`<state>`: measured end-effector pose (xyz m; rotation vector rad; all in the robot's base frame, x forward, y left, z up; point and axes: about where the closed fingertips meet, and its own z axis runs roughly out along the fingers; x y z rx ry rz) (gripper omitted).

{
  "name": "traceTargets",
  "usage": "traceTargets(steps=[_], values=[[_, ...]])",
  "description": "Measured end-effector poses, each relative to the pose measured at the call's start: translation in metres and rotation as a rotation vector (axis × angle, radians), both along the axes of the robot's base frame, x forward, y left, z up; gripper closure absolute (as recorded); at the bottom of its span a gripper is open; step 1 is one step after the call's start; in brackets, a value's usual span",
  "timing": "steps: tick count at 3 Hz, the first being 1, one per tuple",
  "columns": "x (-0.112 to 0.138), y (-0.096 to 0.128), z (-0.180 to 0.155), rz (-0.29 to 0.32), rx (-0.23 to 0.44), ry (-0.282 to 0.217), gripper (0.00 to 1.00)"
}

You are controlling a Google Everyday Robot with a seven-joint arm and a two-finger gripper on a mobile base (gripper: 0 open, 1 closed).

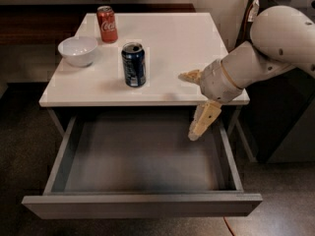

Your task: Place pepsi can into top drawer

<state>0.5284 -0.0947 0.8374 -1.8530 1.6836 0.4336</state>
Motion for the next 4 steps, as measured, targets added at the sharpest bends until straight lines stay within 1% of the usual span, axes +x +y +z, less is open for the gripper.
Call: traceTargets(steps=[1,2,3,4], values=[[0.043,0.004,0.024,-0.021,0.053,-0.009,0.00],[0.071,0.013,0.035,-0.039,0.093,-0.005,0.00],[0.103,0.029,0.044,-0.079,0.137,-0.004,0.00],[0.129,0.052,0.053,-0.117,0.179,0.015,0.00]])
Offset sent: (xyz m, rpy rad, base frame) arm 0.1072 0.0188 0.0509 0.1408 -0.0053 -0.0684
